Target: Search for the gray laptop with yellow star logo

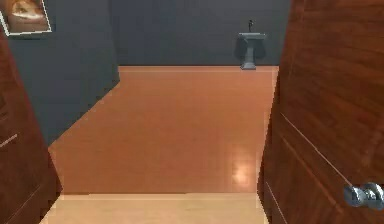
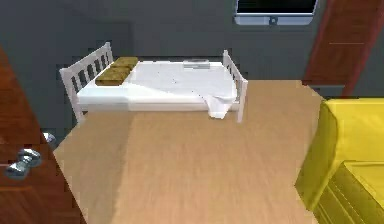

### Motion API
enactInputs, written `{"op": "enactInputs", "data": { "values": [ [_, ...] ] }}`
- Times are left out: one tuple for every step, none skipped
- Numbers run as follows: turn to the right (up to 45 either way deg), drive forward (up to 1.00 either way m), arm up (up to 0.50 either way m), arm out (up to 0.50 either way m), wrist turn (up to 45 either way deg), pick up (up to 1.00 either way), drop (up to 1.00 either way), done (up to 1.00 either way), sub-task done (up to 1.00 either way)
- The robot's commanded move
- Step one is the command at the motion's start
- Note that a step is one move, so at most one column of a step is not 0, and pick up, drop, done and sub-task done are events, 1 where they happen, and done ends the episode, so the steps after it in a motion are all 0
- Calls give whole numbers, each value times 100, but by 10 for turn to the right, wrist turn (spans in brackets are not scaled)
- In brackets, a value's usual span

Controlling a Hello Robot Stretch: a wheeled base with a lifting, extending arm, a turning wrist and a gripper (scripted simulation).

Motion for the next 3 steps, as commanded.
{"op": "enactInputs", "data": {
  "values": [
    [0,100,0,0,0,0,0,0,0],
    [0,70,0,0,0,0,0,0,0],
    [450,0,0,0,0,0,0,0,0]
  ]
}}
